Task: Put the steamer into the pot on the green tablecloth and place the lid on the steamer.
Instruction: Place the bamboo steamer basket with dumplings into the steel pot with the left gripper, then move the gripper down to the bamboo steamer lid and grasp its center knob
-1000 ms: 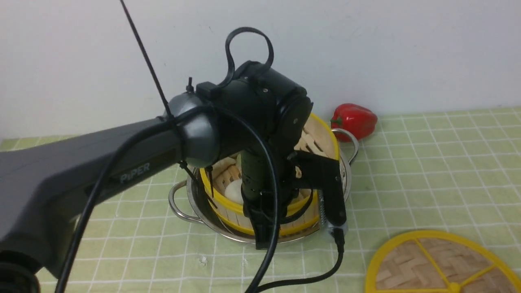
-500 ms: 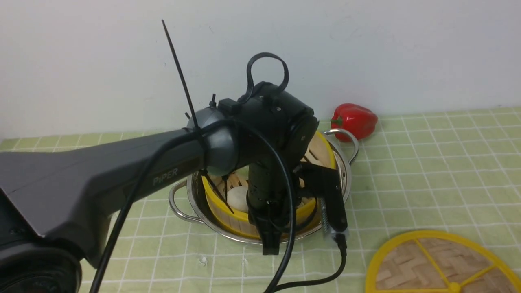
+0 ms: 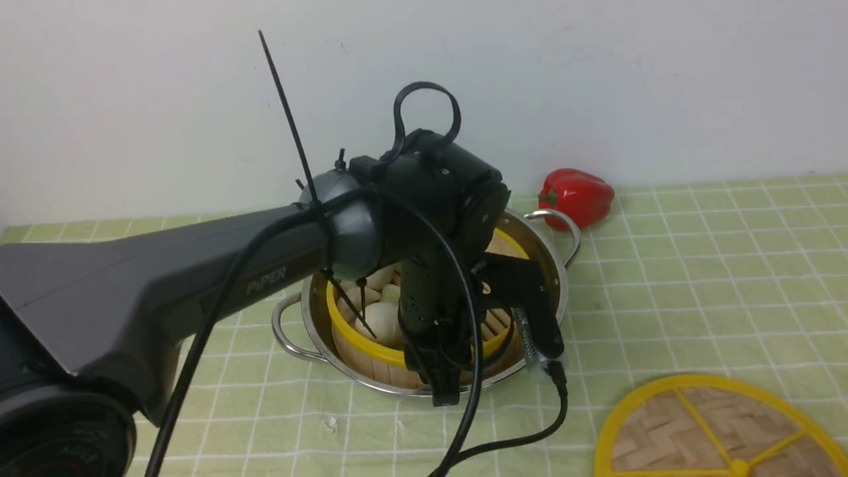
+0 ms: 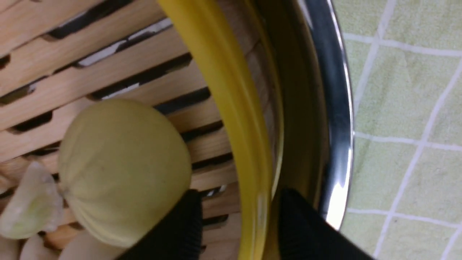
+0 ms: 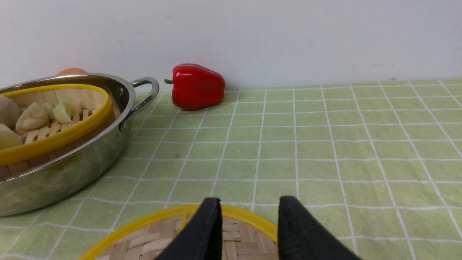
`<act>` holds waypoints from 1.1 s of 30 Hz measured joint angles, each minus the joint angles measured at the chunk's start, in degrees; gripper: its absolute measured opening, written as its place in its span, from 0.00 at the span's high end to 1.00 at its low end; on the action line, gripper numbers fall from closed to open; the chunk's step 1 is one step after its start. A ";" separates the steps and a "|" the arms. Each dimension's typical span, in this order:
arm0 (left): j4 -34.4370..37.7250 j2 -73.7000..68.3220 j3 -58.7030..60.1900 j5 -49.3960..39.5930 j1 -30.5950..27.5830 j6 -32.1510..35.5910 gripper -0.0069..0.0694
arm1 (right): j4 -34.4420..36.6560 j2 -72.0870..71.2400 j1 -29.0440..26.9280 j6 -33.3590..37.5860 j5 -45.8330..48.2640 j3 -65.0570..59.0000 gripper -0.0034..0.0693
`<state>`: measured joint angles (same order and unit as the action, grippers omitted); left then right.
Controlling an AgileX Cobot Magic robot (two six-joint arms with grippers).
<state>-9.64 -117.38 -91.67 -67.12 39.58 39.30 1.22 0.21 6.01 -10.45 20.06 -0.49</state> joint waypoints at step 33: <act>-9.23 26.28 -23.26 -2.71 0.00 -44.36 0.93 | 0.13 0.00 0.00 0.00 0.00 0.00 0.62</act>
<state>-18.86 -91.10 -114.93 -69.83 39.58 -5.06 1.34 0.21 6.01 -10.45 20.06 -0.49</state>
